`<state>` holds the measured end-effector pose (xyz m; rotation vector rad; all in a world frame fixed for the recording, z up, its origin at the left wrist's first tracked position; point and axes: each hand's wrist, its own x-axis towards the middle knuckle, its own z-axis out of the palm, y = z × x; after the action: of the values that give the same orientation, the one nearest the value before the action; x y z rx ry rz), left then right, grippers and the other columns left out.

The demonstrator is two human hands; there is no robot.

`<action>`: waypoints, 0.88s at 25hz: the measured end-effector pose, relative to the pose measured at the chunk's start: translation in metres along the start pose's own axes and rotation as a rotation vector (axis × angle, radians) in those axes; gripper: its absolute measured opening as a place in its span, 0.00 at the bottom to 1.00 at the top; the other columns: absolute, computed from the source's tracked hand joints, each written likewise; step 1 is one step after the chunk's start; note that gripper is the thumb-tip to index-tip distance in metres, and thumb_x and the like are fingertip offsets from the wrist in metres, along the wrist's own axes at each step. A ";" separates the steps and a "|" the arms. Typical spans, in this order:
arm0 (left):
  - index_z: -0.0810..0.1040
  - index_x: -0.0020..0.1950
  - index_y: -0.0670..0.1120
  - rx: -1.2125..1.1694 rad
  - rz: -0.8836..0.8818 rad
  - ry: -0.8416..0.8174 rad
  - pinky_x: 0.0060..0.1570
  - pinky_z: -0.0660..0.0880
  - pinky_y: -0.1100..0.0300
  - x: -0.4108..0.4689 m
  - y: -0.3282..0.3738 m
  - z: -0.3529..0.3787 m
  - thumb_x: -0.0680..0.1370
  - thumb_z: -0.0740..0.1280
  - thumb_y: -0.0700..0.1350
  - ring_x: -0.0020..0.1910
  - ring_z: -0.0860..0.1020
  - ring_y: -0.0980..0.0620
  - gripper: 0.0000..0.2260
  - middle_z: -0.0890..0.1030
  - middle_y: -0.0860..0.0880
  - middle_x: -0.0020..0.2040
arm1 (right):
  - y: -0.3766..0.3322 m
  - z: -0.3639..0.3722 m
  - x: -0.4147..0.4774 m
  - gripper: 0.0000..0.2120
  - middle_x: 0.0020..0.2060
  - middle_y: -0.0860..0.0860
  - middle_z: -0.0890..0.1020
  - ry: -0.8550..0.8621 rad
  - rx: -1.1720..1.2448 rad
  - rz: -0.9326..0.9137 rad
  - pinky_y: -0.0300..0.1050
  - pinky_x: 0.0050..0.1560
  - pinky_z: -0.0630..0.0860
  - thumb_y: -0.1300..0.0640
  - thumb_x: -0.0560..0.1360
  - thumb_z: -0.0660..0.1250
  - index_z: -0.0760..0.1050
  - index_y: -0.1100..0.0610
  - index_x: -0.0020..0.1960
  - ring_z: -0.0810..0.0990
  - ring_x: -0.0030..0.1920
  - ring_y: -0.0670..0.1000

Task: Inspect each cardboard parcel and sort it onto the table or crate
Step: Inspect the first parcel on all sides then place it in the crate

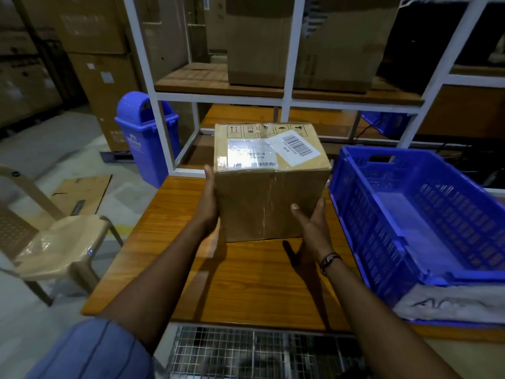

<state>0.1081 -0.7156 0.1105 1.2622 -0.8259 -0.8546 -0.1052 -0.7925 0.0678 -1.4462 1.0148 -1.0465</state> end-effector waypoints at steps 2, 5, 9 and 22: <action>0.71 0.68 0.61 0.036 -0.039 0.019 0.54 0.77 0.58 -0.014 -0.015 0.002 0.86 0.42 0.62 0.61 0.79 0.55 0.21 0.77 0.59 0.61 | 0.006 0.002 0.007 0.33 0.72 0.41 0.70 0.009 -0.026 0.013 0.47 0.70 0.71 0.53 0.82 0.69 0.57 0.48 0.82 0.71 0.72 0.47; 0.71 0.63 0.64 0.117 -0.040 0.061 0.54 0.75 0.57 -0.016 -0.014 -0.005 0.85 0.45 0.64 0.60 0.78 0.55 0.17 0.76 0.62 0.56 | 0.006 -0.003 0.008 0.27 0.69 0.46 0.78 0.027 -0.013 -0.013 0.58 0.67 0.77 0.50 0.83 0.68 0.65 0.48 0.79 0.78 0.68 0.51; 0.77 0.61 0.65 0.218 0.100 0.066 0.62 0.75 0.48 -0.014 0.004 -0.022 0.82 0.49 0.69 0.62 0.80 0.53 0.21 0.82 0.59 0.58 | -0.020 -0.016 0.005 0.26 0.71 0.47 0.75 0.038 0.023 -0.103 0.53 0.71 0.73 0.49 0.84 0.65 0.64 0.48 0.79 0.74 0.71 0.48; 0.70 0.68 0.62 0.123 0.163 -0.169 0.57 0.82 0.54 -0.028 0.072 -0.021 0.78 0.69 0.55 0.61 0.82 0.49 0.19 0.79 0.51 0.63 | -0.087 -0.033 -0.004 0.35 0.64 0.50 0.81 -0.034 0.027 -0.271 0.54 0.64 0.79 0.37 0.73 0.72 0.69 0.49 0.75 0.81 0.64 0.50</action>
<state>0.1199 -0.6745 0.1783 1.2219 -1.1156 -0.7952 -0.1327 -0.7874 0.1569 -1.6043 0.7908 -1.2191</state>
